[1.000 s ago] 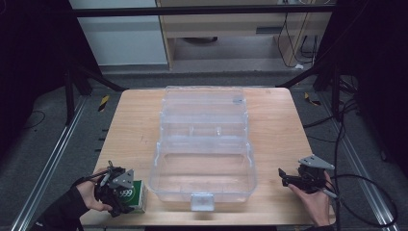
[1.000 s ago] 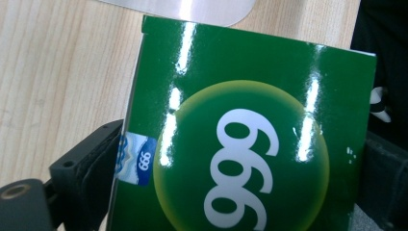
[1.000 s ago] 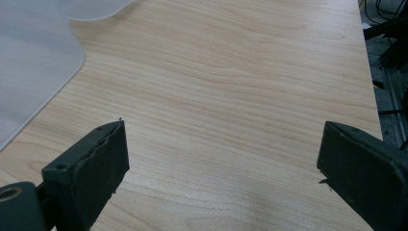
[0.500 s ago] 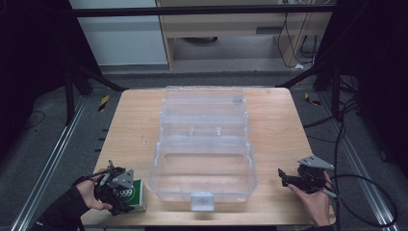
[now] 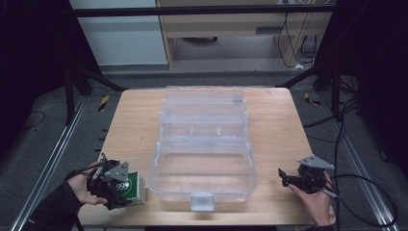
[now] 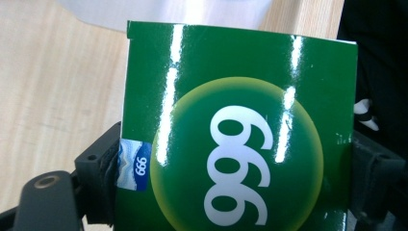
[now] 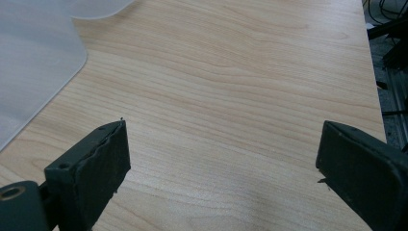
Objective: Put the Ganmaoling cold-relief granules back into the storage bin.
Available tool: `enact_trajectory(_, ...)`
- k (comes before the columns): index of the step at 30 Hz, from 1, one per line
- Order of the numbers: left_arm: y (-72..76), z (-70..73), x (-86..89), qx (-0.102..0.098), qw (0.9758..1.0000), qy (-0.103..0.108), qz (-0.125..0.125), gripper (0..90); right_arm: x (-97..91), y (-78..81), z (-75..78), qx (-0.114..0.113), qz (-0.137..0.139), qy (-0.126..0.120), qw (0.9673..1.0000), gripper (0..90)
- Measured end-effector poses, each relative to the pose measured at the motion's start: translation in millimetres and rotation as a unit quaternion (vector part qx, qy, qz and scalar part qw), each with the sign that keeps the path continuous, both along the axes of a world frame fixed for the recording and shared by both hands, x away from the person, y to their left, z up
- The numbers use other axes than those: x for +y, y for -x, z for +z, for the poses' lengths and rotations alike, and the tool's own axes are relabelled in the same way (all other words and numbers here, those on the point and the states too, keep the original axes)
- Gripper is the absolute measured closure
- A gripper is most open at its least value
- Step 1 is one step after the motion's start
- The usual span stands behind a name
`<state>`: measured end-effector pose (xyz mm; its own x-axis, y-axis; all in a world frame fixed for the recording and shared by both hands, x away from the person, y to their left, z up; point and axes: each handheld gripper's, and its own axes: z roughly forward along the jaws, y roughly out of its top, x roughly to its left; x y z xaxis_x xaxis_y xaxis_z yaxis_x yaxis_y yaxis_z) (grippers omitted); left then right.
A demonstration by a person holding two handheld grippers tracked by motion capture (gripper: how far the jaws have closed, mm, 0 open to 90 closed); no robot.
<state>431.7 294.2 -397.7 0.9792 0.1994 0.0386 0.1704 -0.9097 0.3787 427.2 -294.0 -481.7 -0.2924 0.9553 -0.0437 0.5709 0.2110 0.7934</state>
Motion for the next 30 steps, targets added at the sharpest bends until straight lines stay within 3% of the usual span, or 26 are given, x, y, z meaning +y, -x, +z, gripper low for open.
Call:
enact_trajectory(4,-0.7,14.3,1.7,-0.012,0.9999,0.004,0.002,13.9,0.4,0.1,-0.1,0.001,0.000,-0.001,1.0000,5.3)
enact_trajectory(17,-4.1,55.9,-0.8,-0.023,0.9997,0.008,0.004,14.1,0.7,0.1,-0.1,-0.001,0.002,0.001,1.0000,5.5)
enact_trajectory(30,-11.1,85.4,-12.9,-0.025,0.9996,0.010,-0.003,14.2,1.0,0.1,-0.1,-0.001,0.003,0.000,1.0000,5.6)
